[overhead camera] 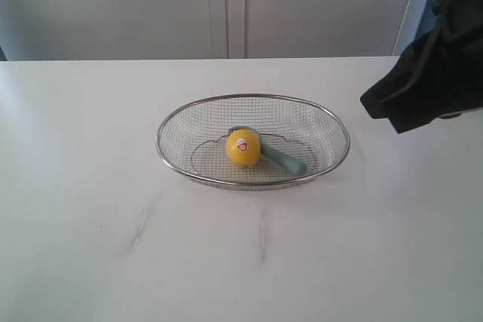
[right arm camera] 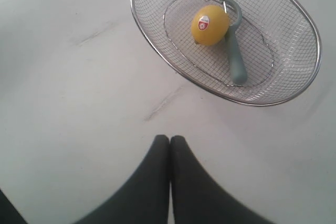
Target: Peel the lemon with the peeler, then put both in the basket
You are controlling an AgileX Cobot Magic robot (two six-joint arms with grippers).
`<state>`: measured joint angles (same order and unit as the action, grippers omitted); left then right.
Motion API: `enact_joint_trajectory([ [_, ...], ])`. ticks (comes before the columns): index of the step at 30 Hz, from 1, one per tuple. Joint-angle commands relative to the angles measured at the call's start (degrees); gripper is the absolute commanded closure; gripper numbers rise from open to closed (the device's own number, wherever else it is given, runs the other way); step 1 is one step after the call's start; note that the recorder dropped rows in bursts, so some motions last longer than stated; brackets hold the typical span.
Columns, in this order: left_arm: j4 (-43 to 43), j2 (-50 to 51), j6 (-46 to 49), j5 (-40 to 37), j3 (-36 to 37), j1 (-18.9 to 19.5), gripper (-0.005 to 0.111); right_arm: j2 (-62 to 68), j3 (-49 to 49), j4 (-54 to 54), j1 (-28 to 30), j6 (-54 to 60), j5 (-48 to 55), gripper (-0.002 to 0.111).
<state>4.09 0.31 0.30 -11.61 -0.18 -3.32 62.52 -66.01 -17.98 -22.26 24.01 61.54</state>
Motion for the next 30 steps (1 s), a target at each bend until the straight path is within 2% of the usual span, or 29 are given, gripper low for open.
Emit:
enact_joint_trajectory([
  [1, -0.4, -0.3, 0.2, -0.1, 0.2, 0.1, 0.107, -3.7, 0.2, -0.6, 1.4, -0.3, -0.4, 0.108],
  [5, -0.4, -0.3, 0.2, -0.1, 0.2, 0.1, 0.107, -12.2, 0.2, -0.8, 6.7, -1.9, -1.0, 0.108],
  [11, -0.4, -0.3, 0.2, -0.1, 0.2, 0.1, 0.107, -31.6, 4.0, -0.8, 21.7, -4.3, -3.8, 0.108],
  [15, -0.4, -0.3, 0.2, -0.1, 0.2, 0.1, 0.107, -44.7, 8.2, -0.5, 28.8, -4.8, -3.7, 0.108],
  [18, -0.4, -0.3, 0.2, -0.1, 0.2, 0.1, 0.107, -51.2, 12.2, -0.9, 30.9, -4.8, -5.0, 0.108],
  [22, -0.4, -0.3, 0.2, -0.1, 0.2, 0.1, 0.107, -56.2, 18.5, -0.9, 31.5, -4.8, -13.3, 0.108],
  [30, -0.4, -0.3, 0.2, -0.1, 0.2, 0.1, 0.107, -56.4, 30.8, -2.1, 31.5, -5.1, -28.4, 0.108],
])
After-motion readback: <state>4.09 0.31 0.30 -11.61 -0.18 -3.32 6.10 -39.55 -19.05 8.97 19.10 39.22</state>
